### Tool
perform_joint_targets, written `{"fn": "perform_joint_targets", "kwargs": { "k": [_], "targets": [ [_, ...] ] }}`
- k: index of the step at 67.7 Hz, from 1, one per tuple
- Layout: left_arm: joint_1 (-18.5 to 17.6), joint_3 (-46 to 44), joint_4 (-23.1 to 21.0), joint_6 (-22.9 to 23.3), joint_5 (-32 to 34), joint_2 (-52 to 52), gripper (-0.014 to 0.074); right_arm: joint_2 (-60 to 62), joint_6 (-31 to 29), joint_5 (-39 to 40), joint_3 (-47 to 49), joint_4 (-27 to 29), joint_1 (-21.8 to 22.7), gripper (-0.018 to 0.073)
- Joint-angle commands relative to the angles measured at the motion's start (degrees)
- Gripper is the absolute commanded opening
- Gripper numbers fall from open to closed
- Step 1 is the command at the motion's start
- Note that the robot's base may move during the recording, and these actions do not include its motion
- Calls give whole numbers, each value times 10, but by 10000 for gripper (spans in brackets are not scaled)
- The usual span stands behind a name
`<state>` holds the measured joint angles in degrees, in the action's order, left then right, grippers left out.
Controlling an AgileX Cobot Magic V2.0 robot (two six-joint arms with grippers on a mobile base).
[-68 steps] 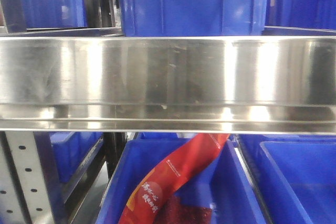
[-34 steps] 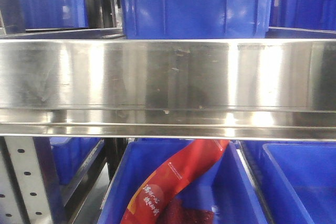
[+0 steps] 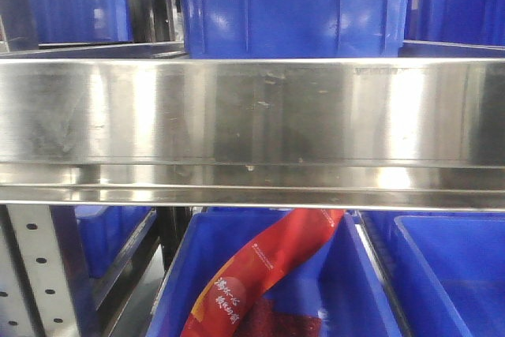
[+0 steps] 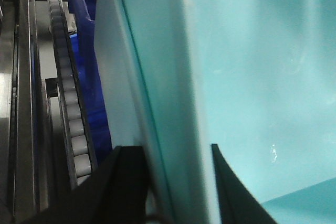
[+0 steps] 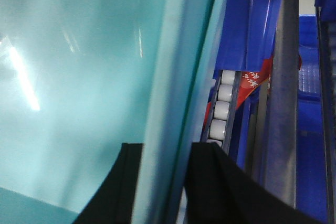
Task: Move two blue bins to right shelf middle
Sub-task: 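Drive up to the shelf and align the cyan bin with the upper level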
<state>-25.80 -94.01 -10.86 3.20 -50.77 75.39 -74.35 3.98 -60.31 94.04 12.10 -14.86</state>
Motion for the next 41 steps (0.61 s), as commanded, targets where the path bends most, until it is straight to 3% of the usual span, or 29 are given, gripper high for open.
{"fn": "perform_joint_targets", "kwargs": {
  "k": [1,27,41],
  "targets": [
    [-2,-11,-26,0,42,-18,-111,4,-5,38,6,-26,5,-154],
    [-2,-11,-33,0,62,-18,-111,4,-5,44,6,-26,5,-154],
    [-2,-5,-22,0,8,-1,-111,-6,-5,10,5,-28,5,-154]
  ]
}}
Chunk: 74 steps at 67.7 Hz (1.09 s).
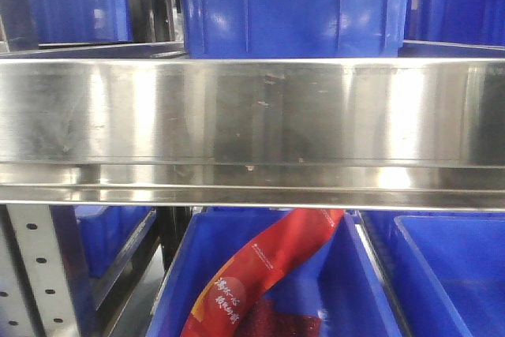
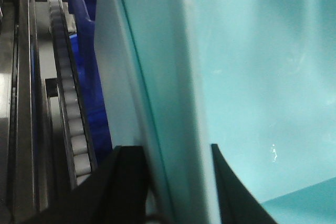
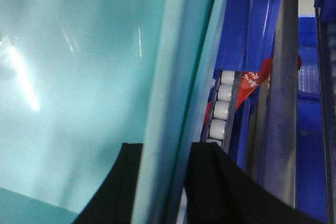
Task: Move two blue bins to right shelf middle
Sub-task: 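Drive up to the shelf and align the cyan bin with the upper level, then push the cyan bin onto the upper roller shelf with both grippers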
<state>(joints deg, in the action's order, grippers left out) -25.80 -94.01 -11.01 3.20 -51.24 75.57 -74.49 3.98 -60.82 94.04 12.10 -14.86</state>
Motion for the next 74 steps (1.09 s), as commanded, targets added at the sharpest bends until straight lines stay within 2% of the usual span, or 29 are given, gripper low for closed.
{"fn": "perform_joint_targets", "kwargs": {
  "k": [1,8,19,31,40,45,48,53,60,66,70,74],
  "targets": [
    [-2,-4,-19,0,4,0,-111,-6,-5,11,4,-29,5,-154],
    [-2,13,-12,0,-35,25,-111,-19,-5,-2,-8,-37,5,-154],
    [-2,59,-6,0,-36,60,-111,-38,-5,4,-61,-53,5,-154],
    [-2,88,2,0,-35,87,-111,-43,-5,61,-150,-63,5,-154],
    [-2,89,6,0,-35,98,-108,-43,-5,90,-181,-63,5,-154],
    [-2,89,7,0,-35,99,-66,-43,-5,91,-182,-63,5,-149],
    [-2,89,7,0,-35,99,1,-43,-5,91,-182,-63,5,-109],
    [-2,89,7,0,-35,99,120,-43,-5,91,-182,-63,5,16],
    [-2,89,7,0,-35,99,365,-43,-5,88,-180,-63,5,377],
    [-2,88,7,0,-35,96,511,-42,-5,85,-176,-63,5,571],
    [-2,86,6,0,-36,90,589,-39,-5,84,-169,-63,5,568],
    [-2,82,6,0,-36,80,607,-33,-5,83,-162,-63,5,552]
  ]
}}
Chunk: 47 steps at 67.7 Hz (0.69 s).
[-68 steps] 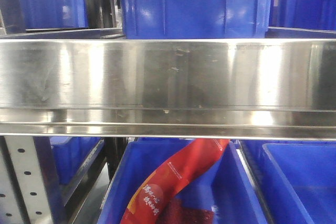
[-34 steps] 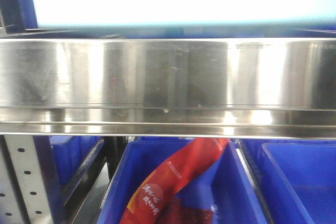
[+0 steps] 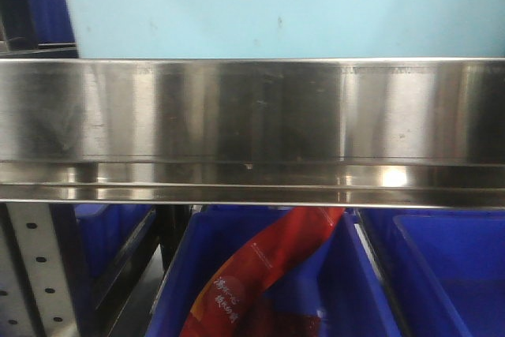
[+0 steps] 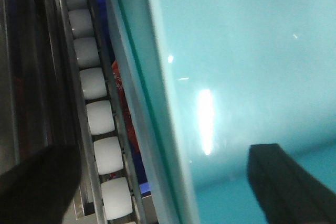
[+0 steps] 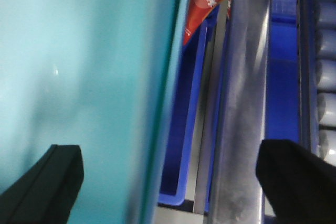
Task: Move two blue bins to right shelf middle
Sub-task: 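Push the cyan bin onto the upper roller shelf with both grippers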
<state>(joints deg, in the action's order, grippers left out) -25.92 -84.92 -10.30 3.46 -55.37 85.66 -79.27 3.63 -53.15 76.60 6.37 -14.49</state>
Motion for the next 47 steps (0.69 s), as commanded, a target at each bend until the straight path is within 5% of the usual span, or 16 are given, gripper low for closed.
{"fn": "perform_joint_targets", "kwargs": {
  "k": [1,18,36,47],
  "targets": [
    [-1,-9,-3,-3,5,-23,606,17,-1,7,15,-6,1,547],
    [-1,-10,5,-3,4,-108,468,85,-1,5,26,-17,1,337],
    [-1,36,40,-3,15,-220,-115,173,-1,31,-43,-51,1,-114],
    [-1,134,120,53,46,-309,-111,231,-1,82,-139,-60,1,-161]
  ]
}}
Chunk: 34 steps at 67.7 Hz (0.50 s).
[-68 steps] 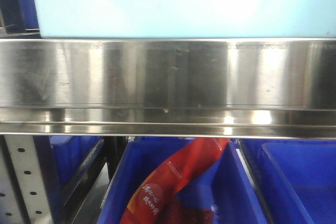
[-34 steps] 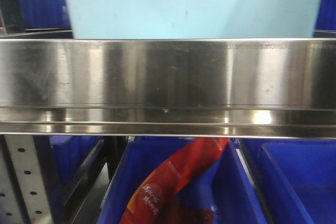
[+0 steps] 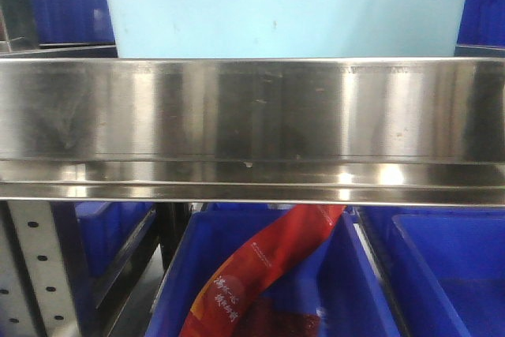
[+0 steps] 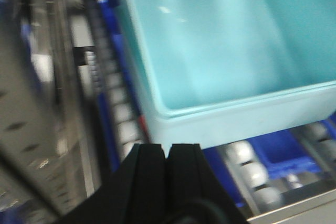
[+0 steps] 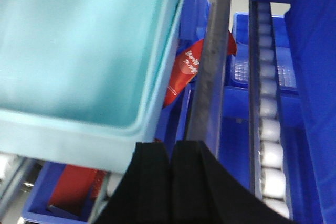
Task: Move two blue bins to right shelf middle
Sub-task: 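Push the cyan bin onto the upper roller shelf with both grippers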
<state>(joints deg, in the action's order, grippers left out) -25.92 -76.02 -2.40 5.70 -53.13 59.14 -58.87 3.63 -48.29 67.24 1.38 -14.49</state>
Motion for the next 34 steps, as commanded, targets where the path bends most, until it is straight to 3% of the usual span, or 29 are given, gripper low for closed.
{"fn": "perform_joint_targets", "kwargs": {
  "k": [1,13,34],
  "targets": [
    [-1,55,47,32,27,-52,-111,32,-1,37,-55,-10,1,-161],
    [-1,185,106,39,87,-166,-111,99,-1,105,-188,-10,1,-161],
    [-1,377,136,39,195,-351,-111,247,-1,210,-375,-10,1,-161]
  ]
}}
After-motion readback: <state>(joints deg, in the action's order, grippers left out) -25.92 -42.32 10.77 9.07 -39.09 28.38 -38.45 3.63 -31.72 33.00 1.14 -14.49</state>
